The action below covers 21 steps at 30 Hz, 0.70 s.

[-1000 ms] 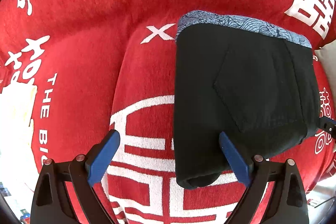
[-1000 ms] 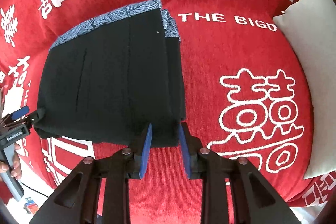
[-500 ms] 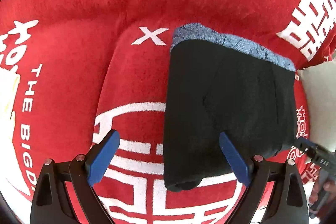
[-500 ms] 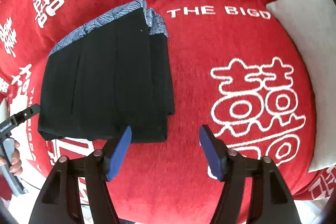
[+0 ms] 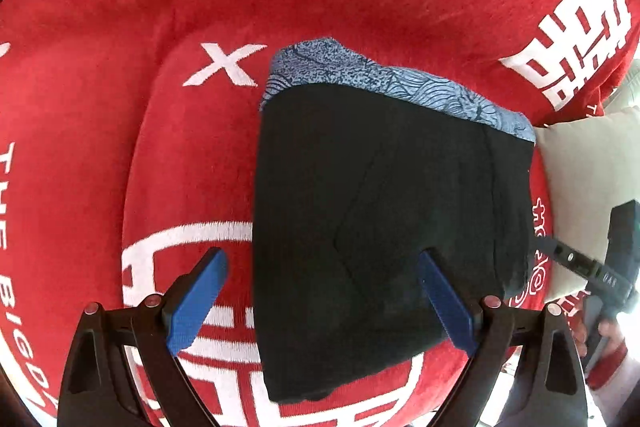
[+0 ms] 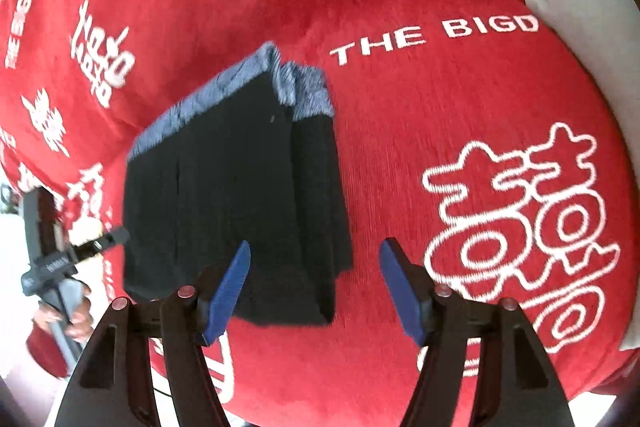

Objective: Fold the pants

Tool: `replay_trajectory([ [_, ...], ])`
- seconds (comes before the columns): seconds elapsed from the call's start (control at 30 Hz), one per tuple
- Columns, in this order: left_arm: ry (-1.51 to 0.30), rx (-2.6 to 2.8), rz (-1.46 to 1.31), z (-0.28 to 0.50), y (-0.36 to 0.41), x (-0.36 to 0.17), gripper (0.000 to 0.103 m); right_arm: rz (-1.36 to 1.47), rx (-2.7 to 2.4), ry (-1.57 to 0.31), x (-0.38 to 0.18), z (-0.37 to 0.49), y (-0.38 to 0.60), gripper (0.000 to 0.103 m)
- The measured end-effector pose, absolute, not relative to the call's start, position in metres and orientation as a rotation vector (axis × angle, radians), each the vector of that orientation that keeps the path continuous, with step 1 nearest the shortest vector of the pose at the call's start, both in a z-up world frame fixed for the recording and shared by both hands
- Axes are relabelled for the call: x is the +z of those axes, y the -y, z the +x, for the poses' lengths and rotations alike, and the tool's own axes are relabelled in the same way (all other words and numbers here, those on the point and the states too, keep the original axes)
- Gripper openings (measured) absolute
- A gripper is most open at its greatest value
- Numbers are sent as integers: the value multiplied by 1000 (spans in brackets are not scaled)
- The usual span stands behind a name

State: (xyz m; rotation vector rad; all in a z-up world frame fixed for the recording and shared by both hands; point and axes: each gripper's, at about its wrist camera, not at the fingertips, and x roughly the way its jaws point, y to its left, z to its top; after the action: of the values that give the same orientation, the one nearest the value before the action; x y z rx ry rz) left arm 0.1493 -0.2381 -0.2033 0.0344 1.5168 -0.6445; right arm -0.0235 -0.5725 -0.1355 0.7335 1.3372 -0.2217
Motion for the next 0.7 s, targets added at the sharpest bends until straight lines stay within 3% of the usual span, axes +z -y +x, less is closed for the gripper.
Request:
replay_trajectory([
  [0.43, -1585, -770, -35, 179, 245, -227, 96, 997, 24, -1333, -186, -1, 601, 71],
  [0.7, -1626, -863, -64, 186, 265, -243, 96, 999, 190, -1339, -205, 19, 607, 71],
])
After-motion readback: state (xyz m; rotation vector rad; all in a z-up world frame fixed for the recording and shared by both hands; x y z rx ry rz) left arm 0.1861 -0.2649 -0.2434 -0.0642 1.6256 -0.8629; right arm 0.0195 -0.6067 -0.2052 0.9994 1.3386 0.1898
